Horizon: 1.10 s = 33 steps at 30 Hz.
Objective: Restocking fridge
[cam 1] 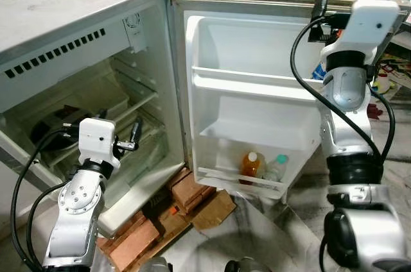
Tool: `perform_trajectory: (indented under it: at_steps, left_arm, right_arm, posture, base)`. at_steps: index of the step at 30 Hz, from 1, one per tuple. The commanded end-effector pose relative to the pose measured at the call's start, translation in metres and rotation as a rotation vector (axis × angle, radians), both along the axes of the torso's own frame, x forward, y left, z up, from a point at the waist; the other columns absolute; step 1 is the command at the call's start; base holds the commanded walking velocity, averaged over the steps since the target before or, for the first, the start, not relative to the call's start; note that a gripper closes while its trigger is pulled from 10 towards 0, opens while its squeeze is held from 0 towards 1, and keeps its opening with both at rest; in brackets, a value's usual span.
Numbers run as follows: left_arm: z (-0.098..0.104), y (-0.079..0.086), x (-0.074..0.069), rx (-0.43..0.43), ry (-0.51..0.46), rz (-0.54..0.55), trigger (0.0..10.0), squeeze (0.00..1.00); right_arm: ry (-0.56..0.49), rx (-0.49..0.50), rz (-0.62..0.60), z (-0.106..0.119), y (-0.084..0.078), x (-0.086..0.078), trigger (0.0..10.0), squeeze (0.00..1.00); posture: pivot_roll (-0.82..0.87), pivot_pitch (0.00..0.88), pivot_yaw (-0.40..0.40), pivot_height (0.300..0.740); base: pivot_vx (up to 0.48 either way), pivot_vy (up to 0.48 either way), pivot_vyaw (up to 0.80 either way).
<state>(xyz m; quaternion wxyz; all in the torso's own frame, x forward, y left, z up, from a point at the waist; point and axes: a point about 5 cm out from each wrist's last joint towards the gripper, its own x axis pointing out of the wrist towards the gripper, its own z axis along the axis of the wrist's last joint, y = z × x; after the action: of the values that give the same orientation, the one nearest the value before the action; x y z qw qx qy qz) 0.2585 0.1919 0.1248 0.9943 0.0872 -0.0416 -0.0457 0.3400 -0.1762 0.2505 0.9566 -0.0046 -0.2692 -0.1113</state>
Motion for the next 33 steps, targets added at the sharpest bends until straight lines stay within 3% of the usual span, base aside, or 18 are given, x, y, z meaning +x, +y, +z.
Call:
perform_trajectory:
  at_steps: [1,2,3,4,8,11,14,22,33]
  left_arm:
    - [-0.001,0.001,0.002,0.006,0.011,0.015,10.0,0.0]
    - [-0.001,0.0,0.003,0.007,0.011,0.022,10.0,0.0]
    - [-0.001,0.0,0.004,0.007,0.011,0.022,10.0,0.0]
    - [-0.001,0.0,0.004,0.007,0.011,0.022,10.0,0.0]
    - [0.001,-0.005,0.009,0.001,0.002,0.006,10.0,0.0]
    - [0.002,-0.007,0.012,0.001,-0.002,0.001,10.0,0.0]
    - [0.001,-0.007,0.015,0.003,-0.006,0.003,10.0,0.0]
    - [-0.005,-0.008,0.009,-0.001,0.007,0.02,10.0,0.0]
    - [-0.009,-0.009,0.006,-0.006,0.018,0.026,10.0,0.0]
  right_arm:
    - [0.061,0.093,-0.013,-0.01,-0.002,-0.005,10.0,0.0]
    - [0.12,0.186,-0.01,-0.024,0.005,-0.013,10.0,0.0]
    - [0.139,0.21,-0.006,-0.029,0.008,-0.017,10.0,0.0]
    - [0.139,0.21,-0.006,-0.029,0.008,-0.017,10.0,0.0]
    - [0.209,0.25,0.045,-0.056,0.027,-0.042,10.0,0.0]
    - [0.243,0.244,0.049,-0.063,0.021,-0.047,10.0,0.0]
    - [0.305,0.144,0.03,-0.081,0.005,-0.053,10.0,0.0]
    - [0.392,-0.029,0.099,-0.107,0.004,-0.062,10.0,0.0]
    - [0.425,-0.062,0.148,-0.122,0.009,-0.063,10.0,0.0]
  posture:
    - [0.13,0.0,0.003,0.74]
    - [0.12,0.0,0.006,0.74]
    - [0.12,0.0,0.01,0.74]
    - [0.12,0.0,0.01,0.74]
    - [0.1,0.0,0.019,0.74]
    - [0.09,0.0,0.021,0.74]
    - [0.08,0.0,0.013,0.74]
    - [0.09,0.0,-0.007,0.74]
    - [0.08,0.0,-0.004,0.74]
  base:
    - [0.0,0.0,0.0]
    - [0.0,0.0,0.0]
    - [0.0,0.0,0.0]
    - [0.0,0.0,0.0]
    - [0.0,0.0,0.0]
    - [0.0,0.0,0.0]
    - [0.0,0.0,0.0]
    - [0.0,0.0,0.0]
    - [0.0,0.0,0.0]
